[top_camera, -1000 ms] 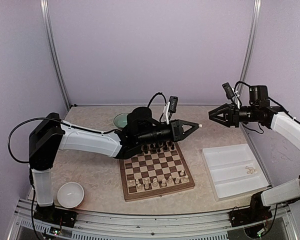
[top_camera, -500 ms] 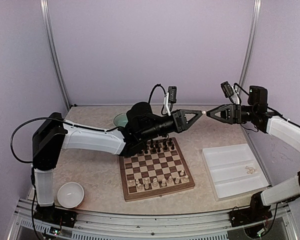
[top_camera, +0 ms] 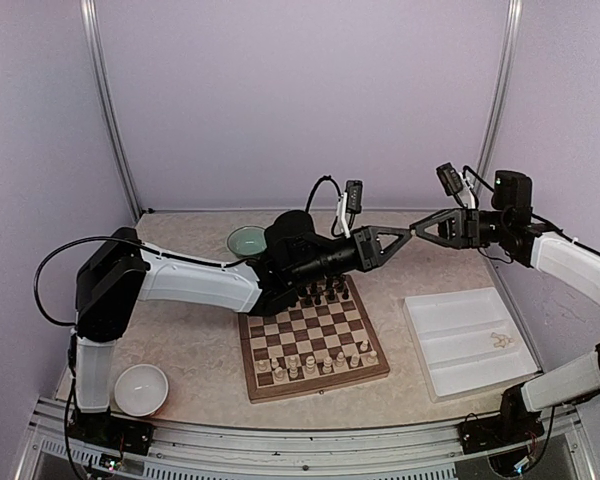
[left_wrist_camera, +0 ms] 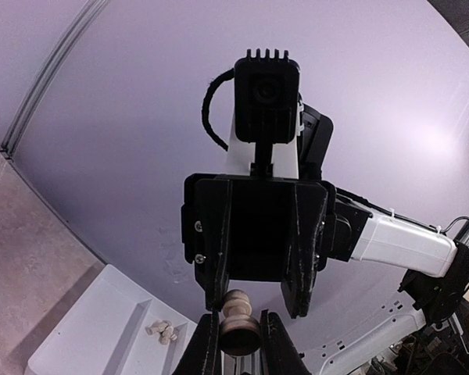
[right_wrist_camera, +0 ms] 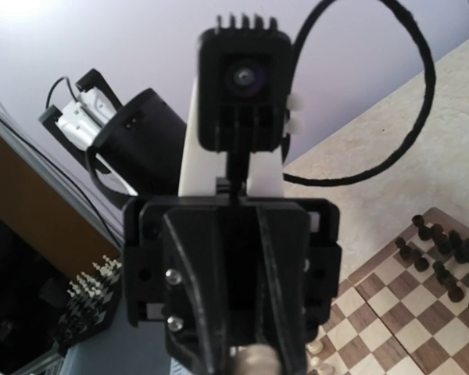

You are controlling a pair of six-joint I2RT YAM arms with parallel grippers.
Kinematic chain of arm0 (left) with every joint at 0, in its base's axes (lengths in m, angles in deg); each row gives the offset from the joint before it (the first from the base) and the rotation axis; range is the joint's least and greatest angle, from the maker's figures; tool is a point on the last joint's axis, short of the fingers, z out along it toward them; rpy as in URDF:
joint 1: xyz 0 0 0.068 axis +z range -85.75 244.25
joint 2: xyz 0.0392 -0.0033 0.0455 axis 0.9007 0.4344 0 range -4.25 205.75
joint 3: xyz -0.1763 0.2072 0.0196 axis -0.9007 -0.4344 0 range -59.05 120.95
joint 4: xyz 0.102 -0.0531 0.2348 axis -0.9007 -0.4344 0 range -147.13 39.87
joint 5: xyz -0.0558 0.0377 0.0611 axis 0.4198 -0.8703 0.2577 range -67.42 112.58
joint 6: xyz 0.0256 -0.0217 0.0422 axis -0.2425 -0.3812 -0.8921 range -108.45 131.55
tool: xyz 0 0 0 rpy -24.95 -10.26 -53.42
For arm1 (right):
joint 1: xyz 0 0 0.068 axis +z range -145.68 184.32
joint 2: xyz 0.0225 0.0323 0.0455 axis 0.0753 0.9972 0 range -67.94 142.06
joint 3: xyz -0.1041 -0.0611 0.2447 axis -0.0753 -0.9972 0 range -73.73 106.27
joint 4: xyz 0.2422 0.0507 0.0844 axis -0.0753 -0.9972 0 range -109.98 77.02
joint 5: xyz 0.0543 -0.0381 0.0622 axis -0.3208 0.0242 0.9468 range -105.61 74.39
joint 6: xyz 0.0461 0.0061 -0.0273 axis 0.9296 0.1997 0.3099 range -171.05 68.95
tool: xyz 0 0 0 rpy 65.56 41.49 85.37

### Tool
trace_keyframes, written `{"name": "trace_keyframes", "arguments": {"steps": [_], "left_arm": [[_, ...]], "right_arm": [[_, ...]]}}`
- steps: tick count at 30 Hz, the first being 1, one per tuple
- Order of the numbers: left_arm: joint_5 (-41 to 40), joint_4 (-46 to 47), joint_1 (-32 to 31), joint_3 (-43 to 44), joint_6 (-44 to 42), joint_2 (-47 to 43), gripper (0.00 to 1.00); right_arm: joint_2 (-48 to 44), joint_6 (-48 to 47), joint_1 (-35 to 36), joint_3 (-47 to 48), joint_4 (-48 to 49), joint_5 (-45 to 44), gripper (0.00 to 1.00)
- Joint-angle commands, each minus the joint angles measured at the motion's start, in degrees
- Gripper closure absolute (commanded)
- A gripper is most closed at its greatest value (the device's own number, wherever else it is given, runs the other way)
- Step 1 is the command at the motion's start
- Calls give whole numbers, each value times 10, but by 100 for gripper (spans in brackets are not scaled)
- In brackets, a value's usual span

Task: Set up the chess pieces on the board
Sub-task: Pass from the left arm to the right

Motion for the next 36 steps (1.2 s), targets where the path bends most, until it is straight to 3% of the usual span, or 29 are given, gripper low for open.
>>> {"name": "trace_keyframes", "arguments": {"steps": [1,7,13,16,19,23,30,36], "left_arm": [[0,17,-3,23,2,12,90],[-2,21,-3,25,5,16,90],[-6,24,-3,27,12,19,89],[-16,15,-4,22,10,18,78],[-27,-10,-3,5,-18,2,64],[-55,-98,-1,-51,-116,-85,51],[-151,-326,17,-151,-267,-288,43],[-196,-462,123,-221,-292,-424,39]], "right_arm": [[-2,-2,9,2,12,7,69],[-9,-5,10,-4,15,4,76],[-15,-5,10,-7,20,1,95],[-18,-41,10,2,-13,-7,98],[-12,-159,10,54,-138,-47,100],[4,-311,23,127,-286,-133,100],[36,-464,132,196,-405,-340,100],[113,-552,236,251,-483,-481,100]]}}
